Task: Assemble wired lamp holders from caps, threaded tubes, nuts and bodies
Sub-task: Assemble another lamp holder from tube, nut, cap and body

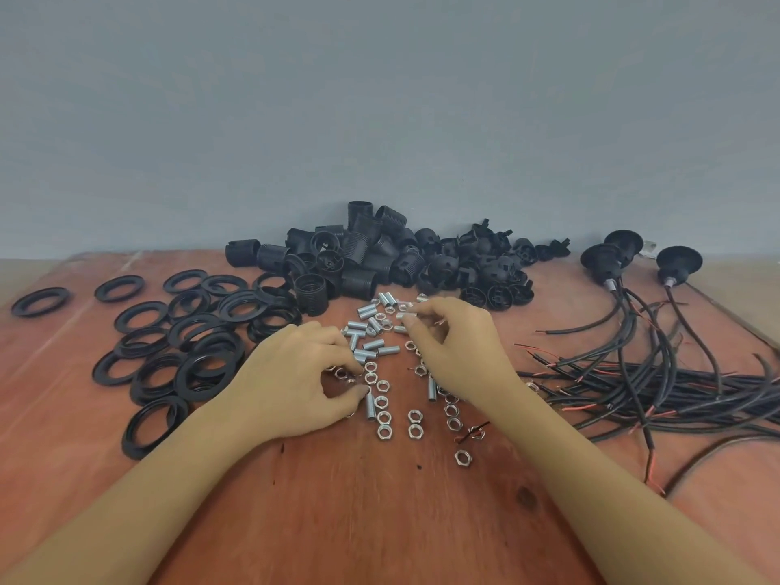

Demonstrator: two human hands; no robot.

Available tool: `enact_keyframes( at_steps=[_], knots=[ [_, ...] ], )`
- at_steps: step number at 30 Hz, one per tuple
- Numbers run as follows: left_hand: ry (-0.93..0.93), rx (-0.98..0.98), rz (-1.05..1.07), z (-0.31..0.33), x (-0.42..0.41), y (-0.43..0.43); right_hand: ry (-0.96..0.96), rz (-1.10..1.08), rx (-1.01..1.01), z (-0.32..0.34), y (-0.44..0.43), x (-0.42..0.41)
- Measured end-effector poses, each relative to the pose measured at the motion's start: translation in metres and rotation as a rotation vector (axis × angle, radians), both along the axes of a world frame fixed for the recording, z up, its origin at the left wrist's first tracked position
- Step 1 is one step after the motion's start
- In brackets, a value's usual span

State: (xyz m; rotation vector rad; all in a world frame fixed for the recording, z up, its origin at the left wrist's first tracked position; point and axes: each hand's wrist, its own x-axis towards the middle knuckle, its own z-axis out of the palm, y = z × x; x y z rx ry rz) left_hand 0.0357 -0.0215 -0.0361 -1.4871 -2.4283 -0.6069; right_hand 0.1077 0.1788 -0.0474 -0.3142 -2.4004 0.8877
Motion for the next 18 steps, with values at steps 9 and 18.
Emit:
enact_keyframes(
  at_steps=[9, 18],
  knots=[
    [-0.012, -0.057, -0.086, 0.005, -0.006, -0.005, 0.154, 0.080, -0.198, -0.007, -0.009, 0.011],
    [-0.084, -0.011, -0.023, 0.002, 0.000, 0.002, 0.204, 0.090, -0.297, -0.012, -0.007, 0.011]
  ],
)
